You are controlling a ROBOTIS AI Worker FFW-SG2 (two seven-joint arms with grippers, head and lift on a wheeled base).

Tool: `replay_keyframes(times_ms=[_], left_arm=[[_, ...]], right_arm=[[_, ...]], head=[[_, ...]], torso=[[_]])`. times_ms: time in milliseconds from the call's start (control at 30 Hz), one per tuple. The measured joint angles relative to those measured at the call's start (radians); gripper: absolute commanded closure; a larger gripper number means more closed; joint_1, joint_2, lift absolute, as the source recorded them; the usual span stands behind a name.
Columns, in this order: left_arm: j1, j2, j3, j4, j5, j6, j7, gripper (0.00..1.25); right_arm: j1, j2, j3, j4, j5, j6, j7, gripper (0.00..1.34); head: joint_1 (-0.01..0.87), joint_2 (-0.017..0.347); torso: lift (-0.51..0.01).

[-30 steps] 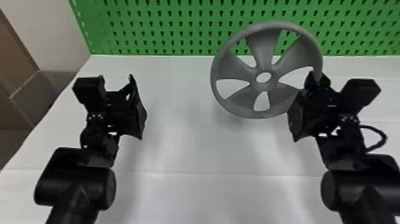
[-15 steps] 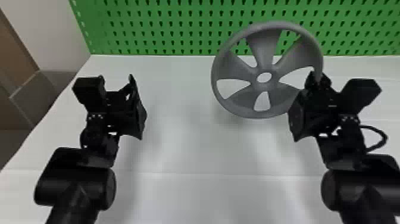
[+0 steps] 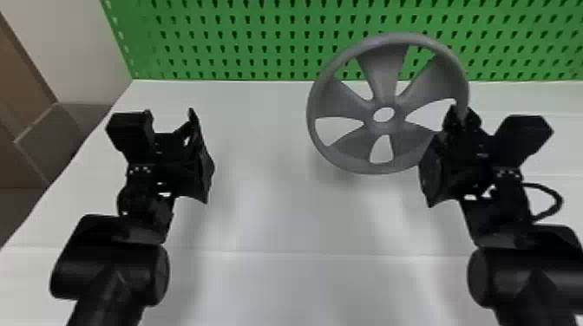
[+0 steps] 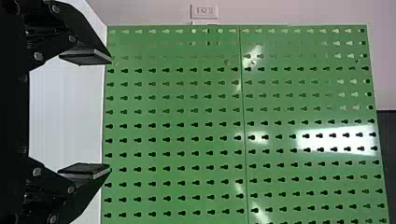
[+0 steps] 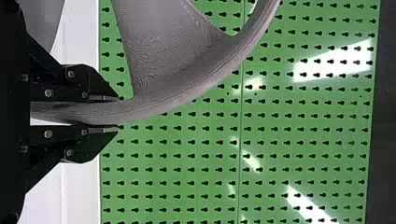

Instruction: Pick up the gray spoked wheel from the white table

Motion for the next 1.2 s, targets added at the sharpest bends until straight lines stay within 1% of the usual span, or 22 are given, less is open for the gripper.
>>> replay_keyframes(times_ms=[1200], left_arm=[[-0.003,0.0,0.0,0.0,0.001,0.008,0.0,0.43]], right_arm=[[-0.006,0.001,0.005,0.001,0.007,0.002,0.0,1.09]], head=[[0.779,0.075]], torso=[[-0.095]])
